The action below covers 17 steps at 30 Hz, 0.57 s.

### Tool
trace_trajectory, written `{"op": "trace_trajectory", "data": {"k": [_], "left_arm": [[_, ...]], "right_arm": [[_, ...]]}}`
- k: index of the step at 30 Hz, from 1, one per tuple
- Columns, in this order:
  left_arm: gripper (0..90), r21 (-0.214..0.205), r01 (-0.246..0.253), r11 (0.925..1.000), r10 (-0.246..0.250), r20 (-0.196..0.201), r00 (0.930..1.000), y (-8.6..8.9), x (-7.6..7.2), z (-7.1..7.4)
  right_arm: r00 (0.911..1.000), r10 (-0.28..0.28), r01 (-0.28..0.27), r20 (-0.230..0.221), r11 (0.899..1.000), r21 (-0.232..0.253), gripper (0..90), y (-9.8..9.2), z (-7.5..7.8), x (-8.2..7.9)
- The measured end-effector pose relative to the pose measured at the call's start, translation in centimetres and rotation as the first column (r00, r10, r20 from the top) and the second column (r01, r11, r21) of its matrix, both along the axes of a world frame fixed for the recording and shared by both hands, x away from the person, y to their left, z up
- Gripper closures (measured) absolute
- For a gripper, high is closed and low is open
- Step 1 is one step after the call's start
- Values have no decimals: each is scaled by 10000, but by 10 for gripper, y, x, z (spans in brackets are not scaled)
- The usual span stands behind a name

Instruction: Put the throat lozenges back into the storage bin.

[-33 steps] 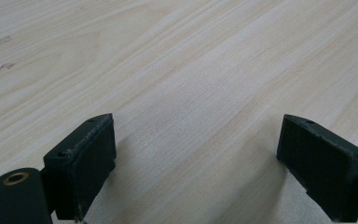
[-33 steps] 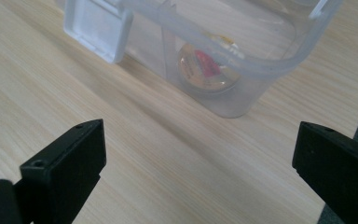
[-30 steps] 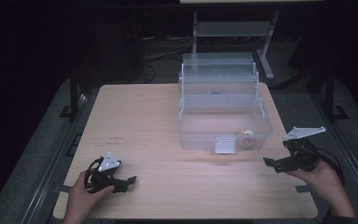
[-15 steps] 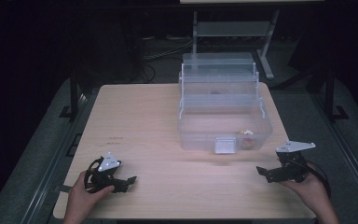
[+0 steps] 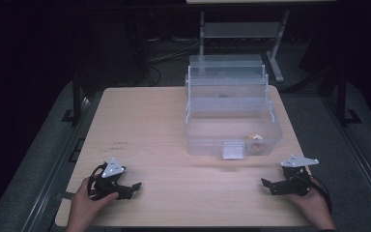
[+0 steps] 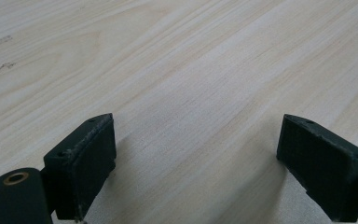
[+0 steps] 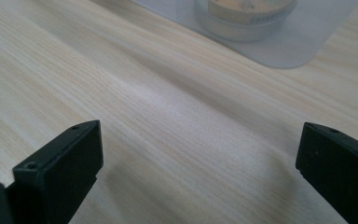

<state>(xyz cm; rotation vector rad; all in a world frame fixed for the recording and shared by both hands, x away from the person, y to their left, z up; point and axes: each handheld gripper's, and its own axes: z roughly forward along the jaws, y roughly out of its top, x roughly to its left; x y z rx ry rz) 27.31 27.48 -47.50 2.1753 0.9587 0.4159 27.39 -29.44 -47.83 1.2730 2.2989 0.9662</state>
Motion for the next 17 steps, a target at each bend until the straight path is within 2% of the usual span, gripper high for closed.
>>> {"op": "trace_trajectory", "data": {"k": [4,17], "left_arm": [[108,0,3,10000,-3,-3,10000,0,0,0],[108,-2,-2,10000,2,0,10000,0,0,0]], "right_arm": [[10000,-15,15,-38,10000,-96,0,0,-5,1],[10000,-42,42,-39,10000,-58,0,-1,-6,2]]}}
